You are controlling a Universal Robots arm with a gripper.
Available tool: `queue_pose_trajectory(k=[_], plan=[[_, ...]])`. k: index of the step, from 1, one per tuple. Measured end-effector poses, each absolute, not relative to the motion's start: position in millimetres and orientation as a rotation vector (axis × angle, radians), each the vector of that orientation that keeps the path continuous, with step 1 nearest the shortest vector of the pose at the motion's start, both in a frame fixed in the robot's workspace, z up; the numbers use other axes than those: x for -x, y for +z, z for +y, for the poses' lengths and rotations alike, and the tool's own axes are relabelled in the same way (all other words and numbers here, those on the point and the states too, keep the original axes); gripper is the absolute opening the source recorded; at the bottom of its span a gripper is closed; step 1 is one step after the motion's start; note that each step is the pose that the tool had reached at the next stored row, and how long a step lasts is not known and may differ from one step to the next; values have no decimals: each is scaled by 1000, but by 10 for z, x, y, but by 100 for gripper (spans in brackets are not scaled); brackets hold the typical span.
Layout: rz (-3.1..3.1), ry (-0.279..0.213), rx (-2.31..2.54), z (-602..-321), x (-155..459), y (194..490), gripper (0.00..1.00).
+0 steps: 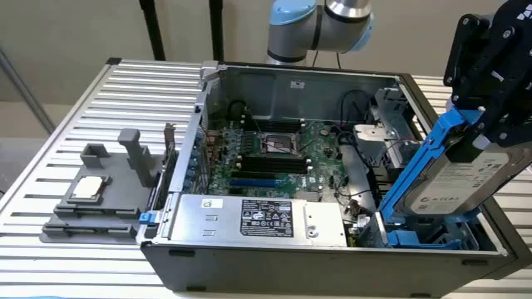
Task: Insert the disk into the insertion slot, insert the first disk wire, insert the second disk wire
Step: 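Insert the disk into the insertion slot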
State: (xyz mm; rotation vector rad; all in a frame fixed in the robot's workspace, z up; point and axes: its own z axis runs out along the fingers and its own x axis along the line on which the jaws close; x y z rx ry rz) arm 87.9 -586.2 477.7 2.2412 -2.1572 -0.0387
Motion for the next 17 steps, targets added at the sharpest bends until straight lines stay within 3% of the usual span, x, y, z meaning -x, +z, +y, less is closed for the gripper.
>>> queue_pose_trajectory(k=[17], plan=[[-2156,-39,-2242,-5862,-940,4775,32]])
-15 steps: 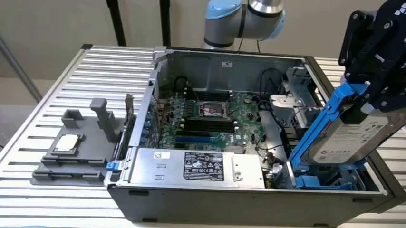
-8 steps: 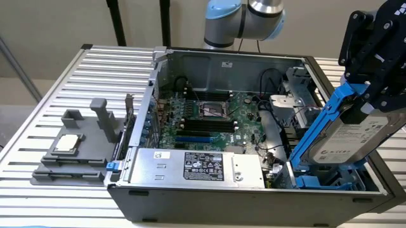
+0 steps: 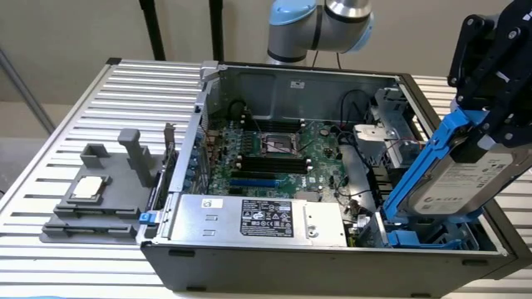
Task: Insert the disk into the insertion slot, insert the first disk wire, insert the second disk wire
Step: 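Insert the disk into the insertion slot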
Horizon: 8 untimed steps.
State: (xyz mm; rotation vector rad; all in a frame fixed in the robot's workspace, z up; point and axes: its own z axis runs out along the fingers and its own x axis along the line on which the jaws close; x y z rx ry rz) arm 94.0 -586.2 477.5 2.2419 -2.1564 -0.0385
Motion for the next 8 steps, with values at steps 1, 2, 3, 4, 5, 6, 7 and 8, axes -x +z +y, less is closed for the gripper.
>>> queue_pose_trajectory(k=[1,2,3,4,5,6,7,8], plan=[[-2156,-39,-2242,-5861,-963,4772,32],[-2157,-39,-2242,-5862,-984,4766,32],[-2156,-39,-2242,-5862,-1000,4760,32],[-2157,-39,-2242,-5862,-1011,4749,32],[-2158,-39,-2241,-5862,-1021,4733,32],[-2159,-39,-2239,-5862,-1028,4718,32],[-2161,-39,-2237,-5861,-1031,4702,32],[-2164,-39,-2235,-5862,-1031,4689,32]])
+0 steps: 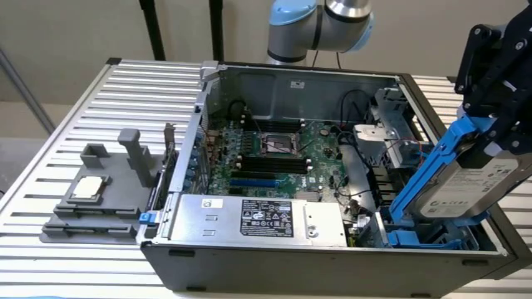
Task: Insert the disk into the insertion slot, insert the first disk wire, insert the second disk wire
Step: 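Insert the disk into the insertion slot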
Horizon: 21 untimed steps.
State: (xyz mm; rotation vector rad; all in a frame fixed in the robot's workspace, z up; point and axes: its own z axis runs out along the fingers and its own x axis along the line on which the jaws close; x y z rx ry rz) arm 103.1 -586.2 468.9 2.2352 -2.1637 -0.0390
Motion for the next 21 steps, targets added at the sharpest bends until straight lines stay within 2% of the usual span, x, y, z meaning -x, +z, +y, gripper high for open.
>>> queue_pose_trajectory(k=[13,21], plan=[[-2198,-42,-2205,-5860,-1044,4601,32],[-2209,-69,-2217,-5859,-1052,4590,32]])
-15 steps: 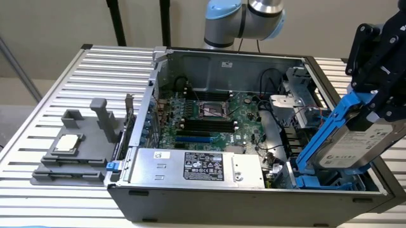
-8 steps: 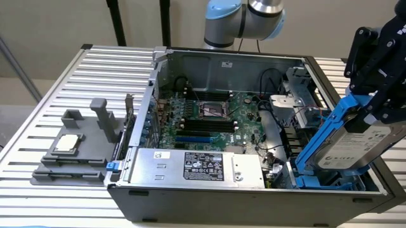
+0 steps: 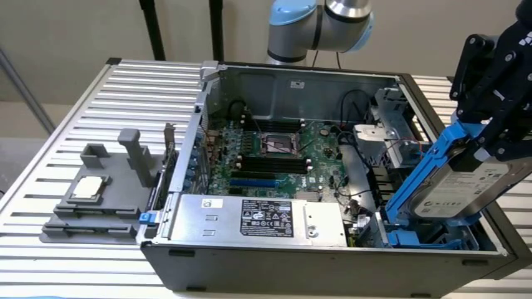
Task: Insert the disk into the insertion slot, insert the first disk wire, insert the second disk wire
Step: 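Insert the disk into the insertion slot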
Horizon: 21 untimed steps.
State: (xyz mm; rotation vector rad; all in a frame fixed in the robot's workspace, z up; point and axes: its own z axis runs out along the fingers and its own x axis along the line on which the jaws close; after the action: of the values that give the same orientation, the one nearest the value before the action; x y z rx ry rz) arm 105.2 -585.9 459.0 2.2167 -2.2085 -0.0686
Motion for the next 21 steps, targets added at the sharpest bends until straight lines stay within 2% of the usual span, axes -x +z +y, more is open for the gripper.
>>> queue_pose_trajectory(k=[21], plan=[[-2216,-96,-2225,-5928,-1079,4506,32]])
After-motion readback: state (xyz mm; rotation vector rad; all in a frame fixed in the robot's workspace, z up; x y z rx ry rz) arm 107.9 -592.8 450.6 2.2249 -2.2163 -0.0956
